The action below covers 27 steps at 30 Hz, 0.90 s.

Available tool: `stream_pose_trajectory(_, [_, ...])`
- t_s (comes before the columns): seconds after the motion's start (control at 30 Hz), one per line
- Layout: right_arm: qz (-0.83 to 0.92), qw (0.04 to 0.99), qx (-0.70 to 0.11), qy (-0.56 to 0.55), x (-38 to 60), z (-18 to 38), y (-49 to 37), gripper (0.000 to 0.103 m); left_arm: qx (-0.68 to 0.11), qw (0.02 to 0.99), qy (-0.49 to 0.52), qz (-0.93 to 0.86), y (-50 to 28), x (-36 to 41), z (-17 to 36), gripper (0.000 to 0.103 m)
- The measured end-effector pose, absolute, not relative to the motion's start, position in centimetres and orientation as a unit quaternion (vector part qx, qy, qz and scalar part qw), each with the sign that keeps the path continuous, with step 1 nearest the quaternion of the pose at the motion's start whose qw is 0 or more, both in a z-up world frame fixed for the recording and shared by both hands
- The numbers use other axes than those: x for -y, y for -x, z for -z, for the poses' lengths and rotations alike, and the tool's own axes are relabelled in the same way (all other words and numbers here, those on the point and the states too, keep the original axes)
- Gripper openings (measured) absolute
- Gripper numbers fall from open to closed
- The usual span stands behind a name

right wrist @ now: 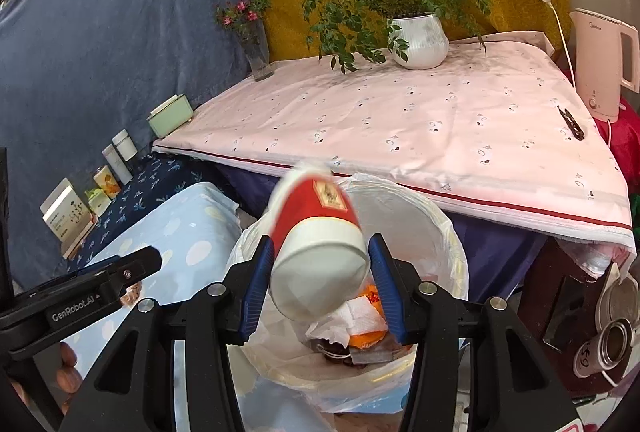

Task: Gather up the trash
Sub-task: 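Carry the tissue and red paper cup to the wastebasket and release both, then move both tools back over the last red cup and pink scrunchie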

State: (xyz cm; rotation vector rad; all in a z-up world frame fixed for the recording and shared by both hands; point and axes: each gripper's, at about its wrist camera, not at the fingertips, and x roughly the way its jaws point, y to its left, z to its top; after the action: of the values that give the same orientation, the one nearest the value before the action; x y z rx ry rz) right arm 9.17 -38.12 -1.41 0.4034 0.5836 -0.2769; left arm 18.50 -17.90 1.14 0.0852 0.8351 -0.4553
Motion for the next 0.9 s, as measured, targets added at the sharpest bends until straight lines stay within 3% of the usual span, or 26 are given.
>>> stream_pose_trajectory(0.13, [0.135, 0.926, -0.288, -0.204, 37.9, 1.7, -9.7, 0.055, -0.406, 0.891, -0.034, 0.201, -18.9, 16.5, -0.7, 0.07])
stream_pose_trajectory(0.9, [0.067, 0.939, -0.303, -0.15, 29.4, -0.6, -11.0, 0.065, -0.406, 0.905, 0.031, 0.122, -19.2, 6.4, -0.7, 0.078])
